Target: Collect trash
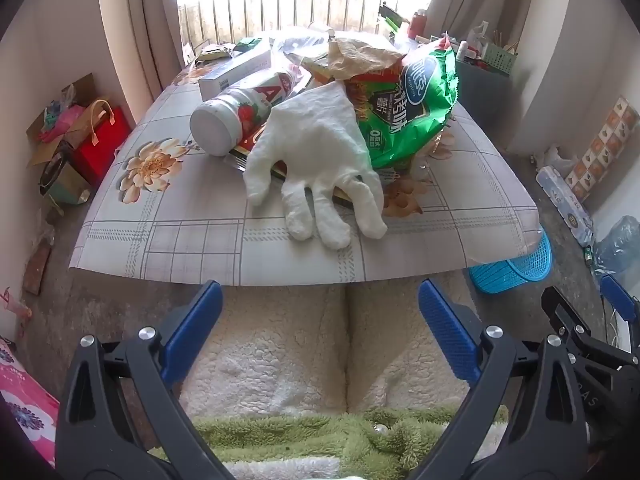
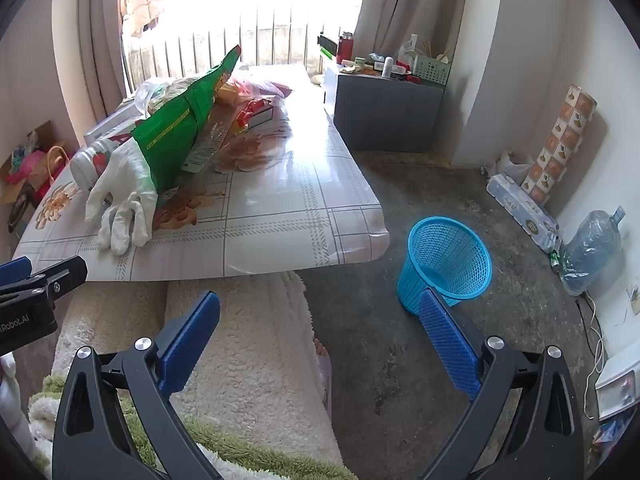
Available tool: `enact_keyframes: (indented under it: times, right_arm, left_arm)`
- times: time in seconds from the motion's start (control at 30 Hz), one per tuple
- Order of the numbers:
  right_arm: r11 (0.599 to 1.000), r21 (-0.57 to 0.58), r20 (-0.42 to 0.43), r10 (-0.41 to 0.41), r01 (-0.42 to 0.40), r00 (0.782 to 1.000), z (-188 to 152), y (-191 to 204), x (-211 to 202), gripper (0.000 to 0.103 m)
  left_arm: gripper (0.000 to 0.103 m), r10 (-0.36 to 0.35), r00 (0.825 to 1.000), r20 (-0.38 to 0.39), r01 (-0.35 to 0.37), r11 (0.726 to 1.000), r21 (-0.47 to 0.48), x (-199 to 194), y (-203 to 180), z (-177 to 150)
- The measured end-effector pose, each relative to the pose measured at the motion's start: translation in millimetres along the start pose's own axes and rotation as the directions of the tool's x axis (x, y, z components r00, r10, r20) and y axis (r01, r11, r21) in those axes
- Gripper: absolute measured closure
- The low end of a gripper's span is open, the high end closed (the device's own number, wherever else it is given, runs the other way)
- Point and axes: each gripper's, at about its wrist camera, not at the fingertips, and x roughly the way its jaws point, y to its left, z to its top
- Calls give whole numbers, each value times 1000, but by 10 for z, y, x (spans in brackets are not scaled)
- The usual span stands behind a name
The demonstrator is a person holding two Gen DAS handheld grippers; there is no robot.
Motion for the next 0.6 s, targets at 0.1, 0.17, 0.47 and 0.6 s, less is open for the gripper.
enact_keyframes:
  times: [0.1,0.17,0.47,0.6]
  right_arm:
    - [1000,1,0,1,-1,1000,2,-8,-5,6]
    - [1000,2,0,2,-2,1000,4,-11,-5,6]
    - [1000,1,-3,5,-5,1000,3,-2,5,6]
    - [1000,2,1,6,-6,1000,-7,0,1,6]
  left_arm:
    - [9,2,1000,6,-2,1000,0,-12,-2,-1]
    - [9,3,1000,12,-3,1000,1,-28,-7,-6]
    - [9,7,1000,9,-7,1000,0,45,25,-34]
    - [9,5,1000,2,-5,1000,0,23,46,-20]
